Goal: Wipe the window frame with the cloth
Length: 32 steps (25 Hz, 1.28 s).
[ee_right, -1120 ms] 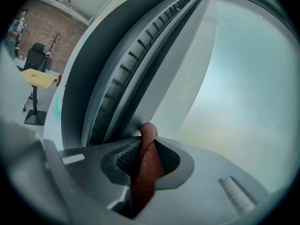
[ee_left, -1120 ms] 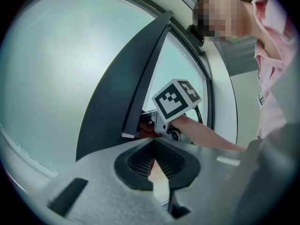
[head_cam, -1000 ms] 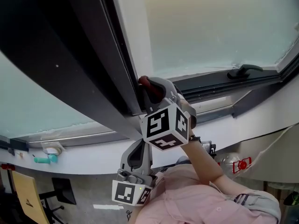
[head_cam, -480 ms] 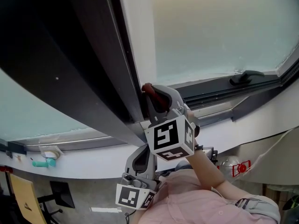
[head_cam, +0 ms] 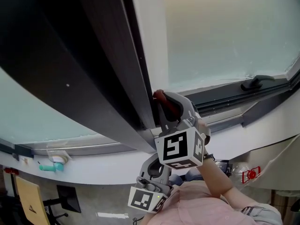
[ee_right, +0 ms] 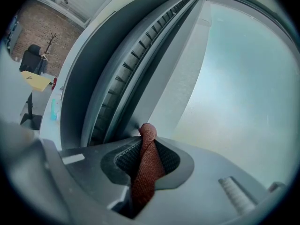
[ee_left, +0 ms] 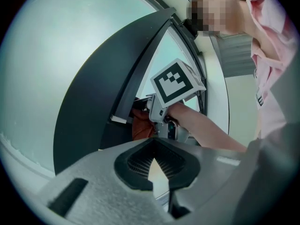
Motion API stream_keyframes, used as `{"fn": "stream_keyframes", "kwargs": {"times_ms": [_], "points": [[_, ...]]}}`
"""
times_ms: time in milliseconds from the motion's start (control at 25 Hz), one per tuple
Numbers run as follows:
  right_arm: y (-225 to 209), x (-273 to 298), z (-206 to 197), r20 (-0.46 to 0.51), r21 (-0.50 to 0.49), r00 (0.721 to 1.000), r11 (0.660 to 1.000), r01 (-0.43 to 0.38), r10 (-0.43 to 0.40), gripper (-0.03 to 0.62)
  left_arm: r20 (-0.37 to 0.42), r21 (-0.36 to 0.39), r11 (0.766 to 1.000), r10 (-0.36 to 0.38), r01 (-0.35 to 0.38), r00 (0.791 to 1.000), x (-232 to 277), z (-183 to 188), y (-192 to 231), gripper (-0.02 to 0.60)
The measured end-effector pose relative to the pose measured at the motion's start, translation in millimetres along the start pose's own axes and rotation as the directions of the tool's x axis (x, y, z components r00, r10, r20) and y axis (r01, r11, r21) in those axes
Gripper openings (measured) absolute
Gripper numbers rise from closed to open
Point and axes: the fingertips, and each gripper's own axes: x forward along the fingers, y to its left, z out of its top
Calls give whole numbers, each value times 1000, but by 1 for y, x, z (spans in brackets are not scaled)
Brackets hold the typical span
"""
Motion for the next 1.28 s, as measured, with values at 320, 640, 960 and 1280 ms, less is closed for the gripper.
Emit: {"fn": "stream_keyframes", "kwargs": {"times_ms": [320, 640, 960, 1280], "points": [[0, 2, -1, -13, 27, 1000, 1000, -8, 8, 61, -12, 9, 1000, 18, -18, 1000, -23, 10, -11, -3], [3, 1, -3, -24, 38, 999, 998, -46, 47, 61, 34, 39, 997, 71, -72, 997, -39, 31, -34, -3], [-3, -4, -1, 6, 24, 996, 996, -89, 88, 61, 36, 62, 987, 149, -151, 988, -44, 28, -48, -3], [-8, -7, -10, -19, 52, 988, 987, -150, 151, 61, 65, 67, 987, 139, -143, 988, -32, 32, -59, -3]]}}
